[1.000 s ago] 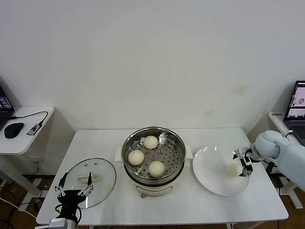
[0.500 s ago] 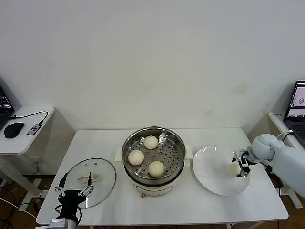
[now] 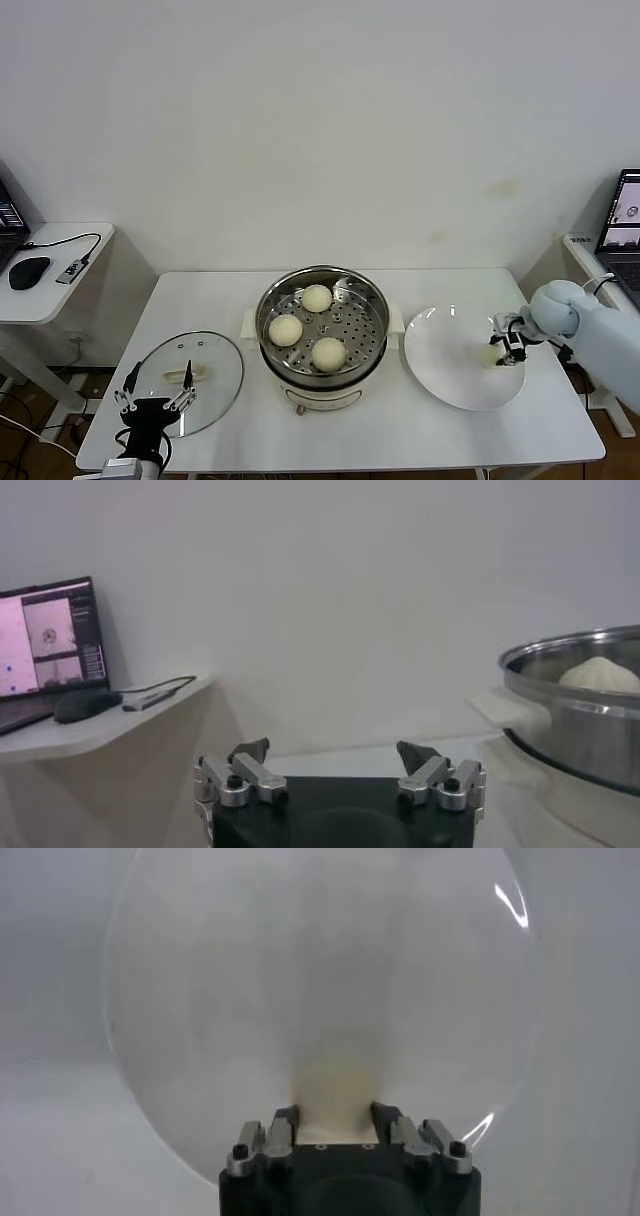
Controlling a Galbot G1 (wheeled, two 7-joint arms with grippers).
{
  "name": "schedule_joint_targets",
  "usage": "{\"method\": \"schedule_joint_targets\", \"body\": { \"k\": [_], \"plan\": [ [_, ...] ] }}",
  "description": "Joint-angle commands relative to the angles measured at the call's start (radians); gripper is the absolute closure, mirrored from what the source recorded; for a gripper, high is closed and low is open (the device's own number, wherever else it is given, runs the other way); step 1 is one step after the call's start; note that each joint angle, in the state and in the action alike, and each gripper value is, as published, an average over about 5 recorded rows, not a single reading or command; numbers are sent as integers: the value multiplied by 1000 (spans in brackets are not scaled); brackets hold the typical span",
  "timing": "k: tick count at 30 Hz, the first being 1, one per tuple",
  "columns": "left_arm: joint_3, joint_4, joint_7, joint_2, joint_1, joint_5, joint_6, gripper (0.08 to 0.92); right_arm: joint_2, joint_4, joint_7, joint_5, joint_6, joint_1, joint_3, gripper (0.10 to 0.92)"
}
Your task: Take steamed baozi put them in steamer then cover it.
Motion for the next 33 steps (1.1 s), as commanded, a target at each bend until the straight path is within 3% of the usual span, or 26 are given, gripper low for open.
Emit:
{"method": "schedule_joint_targets", "body": {
  "k": [1, 9, 17, 26, 33],
  "plan": [
    [3, -2, 0, 0, -2, 0, 1, 177, -57, 97, -1, 72, -24, 125, -91, 539],
    [23, 0, 0, 1, -14, 2, 1, 177, -91, 287, -5, 301, -133, 517, -331, 525],
    [29, 1, -1, 3, -29, 1, 4, 177, 68, 397, 55, 545, -293, 908, -596, 517],
    [9, 6, -1, 5, -24, -6, -2, 177, 297, 410, 197, 822, -462, 917, -663, 516],
    [-4, 8, -1, 3, -21, -8, -5, 177, 353, 410, 275, 852, -540, 805, -656, 516]
  ]
}}
